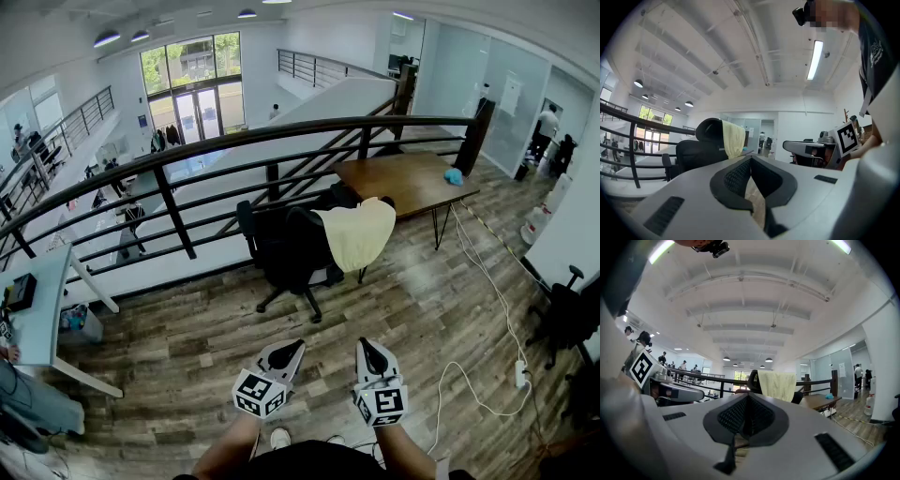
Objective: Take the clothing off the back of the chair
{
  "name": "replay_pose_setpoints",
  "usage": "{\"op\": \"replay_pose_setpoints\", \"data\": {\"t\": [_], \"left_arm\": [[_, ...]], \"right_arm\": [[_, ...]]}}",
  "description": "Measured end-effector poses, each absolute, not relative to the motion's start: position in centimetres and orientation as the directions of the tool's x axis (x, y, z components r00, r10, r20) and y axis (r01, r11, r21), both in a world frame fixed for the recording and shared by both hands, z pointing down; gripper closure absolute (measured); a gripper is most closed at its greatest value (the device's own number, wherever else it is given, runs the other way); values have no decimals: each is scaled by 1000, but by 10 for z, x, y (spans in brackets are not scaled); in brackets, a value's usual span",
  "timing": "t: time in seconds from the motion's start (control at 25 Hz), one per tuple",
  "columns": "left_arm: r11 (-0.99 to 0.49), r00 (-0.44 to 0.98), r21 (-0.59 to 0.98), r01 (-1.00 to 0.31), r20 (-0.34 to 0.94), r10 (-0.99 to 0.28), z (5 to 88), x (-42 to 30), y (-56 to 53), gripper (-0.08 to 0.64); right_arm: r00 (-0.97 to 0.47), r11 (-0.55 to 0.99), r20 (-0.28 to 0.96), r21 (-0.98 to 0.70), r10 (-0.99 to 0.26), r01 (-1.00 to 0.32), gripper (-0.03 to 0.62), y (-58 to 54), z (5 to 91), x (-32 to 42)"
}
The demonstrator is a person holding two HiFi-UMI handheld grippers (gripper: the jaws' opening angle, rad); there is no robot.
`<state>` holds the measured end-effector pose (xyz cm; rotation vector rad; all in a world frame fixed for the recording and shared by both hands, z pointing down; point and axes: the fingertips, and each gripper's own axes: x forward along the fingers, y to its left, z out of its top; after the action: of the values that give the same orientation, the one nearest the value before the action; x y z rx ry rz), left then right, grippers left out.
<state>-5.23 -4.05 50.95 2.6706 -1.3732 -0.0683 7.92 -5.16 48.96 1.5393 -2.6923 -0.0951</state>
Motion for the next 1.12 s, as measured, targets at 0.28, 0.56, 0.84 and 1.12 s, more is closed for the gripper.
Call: {"op": "replay_pose_setpoints", "data": {"t": [0.28,0.56,0.84,1.12], "left_arm": [[-575,584,147,-805,29,-811,516,-58,-39,548],[-569,578,143,-810,26,-815,515,-71,-39,548],[-576,586,148,-804,29,-810,520,-90,-44,548],[-613,621,112,-782,51,-782,528,-107,-48,548]], "right_arm": [[-509,508,15,77,-861,-858,572,-52,495,72],[-531,530,-1,52,-848,-846,571,-52,493,55],[-537,536,5,43,-844,-843,571,-56,495,32],[-503,503,14,41,-864,-863,571,-57,499,12]]}}
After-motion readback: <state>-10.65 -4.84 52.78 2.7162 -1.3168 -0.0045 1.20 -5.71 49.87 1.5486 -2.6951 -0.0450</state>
